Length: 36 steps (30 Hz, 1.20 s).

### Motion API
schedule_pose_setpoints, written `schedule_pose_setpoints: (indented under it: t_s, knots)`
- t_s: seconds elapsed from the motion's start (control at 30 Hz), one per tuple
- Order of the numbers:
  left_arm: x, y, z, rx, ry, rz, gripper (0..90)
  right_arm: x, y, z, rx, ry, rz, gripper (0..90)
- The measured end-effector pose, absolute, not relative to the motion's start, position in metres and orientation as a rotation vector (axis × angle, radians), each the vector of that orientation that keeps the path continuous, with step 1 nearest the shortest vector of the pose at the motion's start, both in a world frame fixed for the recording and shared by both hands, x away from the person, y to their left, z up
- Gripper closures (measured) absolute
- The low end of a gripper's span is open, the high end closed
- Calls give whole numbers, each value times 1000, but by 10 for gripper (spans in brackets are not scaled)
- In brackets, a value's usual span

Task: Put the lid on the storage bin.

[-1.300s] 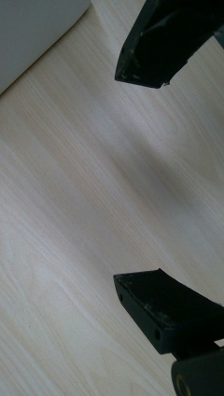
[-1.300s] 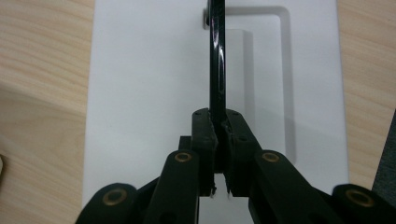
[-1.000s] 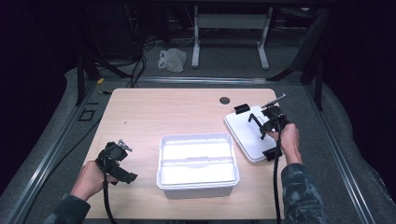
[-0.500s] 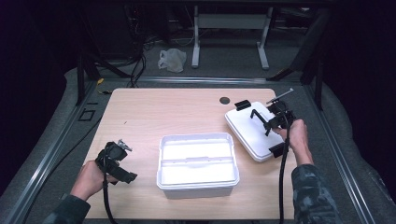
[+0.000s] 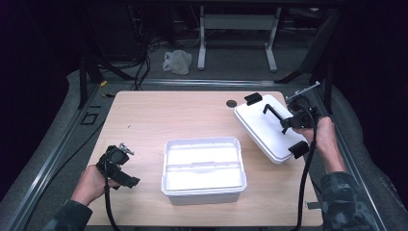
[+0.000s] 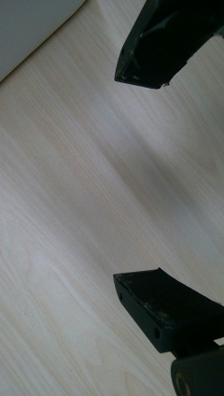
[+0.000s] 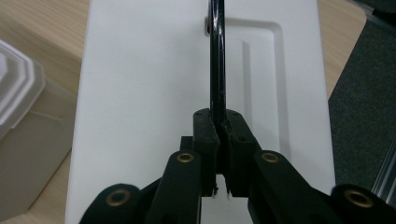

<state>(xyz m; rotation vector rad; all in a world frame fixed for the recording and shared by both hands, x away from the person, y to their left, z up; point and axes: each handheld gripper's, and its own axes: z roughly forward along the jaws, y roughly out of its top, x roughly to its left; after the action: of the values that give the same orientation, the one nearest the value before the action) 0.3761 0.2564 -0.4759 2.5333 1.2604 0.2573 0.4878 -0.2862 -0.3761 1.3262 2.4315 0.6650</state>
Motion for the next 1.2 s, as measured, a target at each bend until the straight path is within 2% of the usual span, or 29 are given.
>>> schedule_pose_setpoints:
  t_s: [0.33,0.6,1.2]
  knots:
    - [378,260,-477,2529,1269,252,44,455,-268,-328,1107,2467,759,856]
    - [380,266,-480,2517,1290,238,42,434,-240,-305,886,2542,841,856]
    - [383,275,-484,2495,1322,220,42,406,-160,-309,356,2750,834,855]
